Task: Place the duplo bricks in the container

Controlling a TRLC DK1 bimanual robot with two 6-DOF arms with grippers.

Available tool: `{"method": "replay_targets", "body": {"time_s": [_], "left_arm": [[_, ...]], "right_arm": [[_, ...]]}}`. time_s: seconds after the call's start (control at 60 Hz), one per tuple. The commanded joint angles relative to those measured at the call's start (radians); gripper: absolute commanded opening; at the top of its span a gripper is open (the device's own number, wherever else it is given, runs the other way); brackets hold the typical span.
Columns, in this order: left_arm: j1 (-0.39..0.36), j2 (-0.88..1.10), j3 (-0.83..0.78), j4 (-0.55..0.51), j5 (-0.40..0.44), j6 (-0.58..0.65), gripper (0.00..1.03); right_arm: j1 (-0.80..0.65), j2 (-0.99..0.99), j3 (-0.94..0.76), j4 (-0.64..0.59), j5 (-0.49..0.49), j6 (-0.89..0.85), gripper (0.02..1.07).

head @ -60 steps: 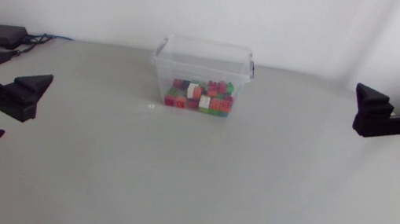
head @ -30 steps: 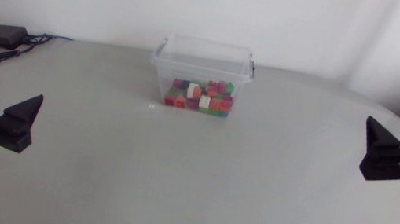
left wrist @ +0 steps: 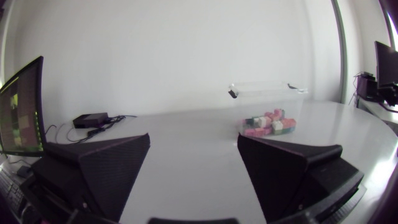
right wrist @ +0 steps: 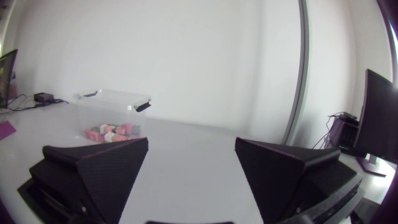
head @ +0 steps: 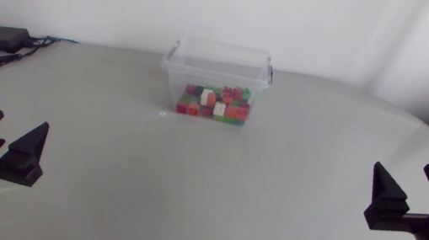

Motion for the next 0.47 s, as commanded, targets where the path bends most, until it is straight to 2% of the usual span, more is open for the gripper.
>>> {"method": "replay_targets", "body": {"time_s": [0.0, 0.167, 0.45], "left_arm": [[-0.009, -0.042, -0.053, 0.028, -0.009, -0.053, 0.98], [-0.015, -0.124, -0.131, 0.058, -0.019, -0.106, 0.98], [-0.015, -0.124, -0.131, 0.058, -0.019, -0.106, 0.98]], "right_arm": [[-0.012, -0.047, -0.057, -0.003, -0.009, 0.051, 1.03], [-0.022, -0.141, -0.144, -0.004, -0.023, 0.105, 1.03], [-0.022, -0.141, -0.144, -0.004, -0.023, 0.105, 1.03]]}}
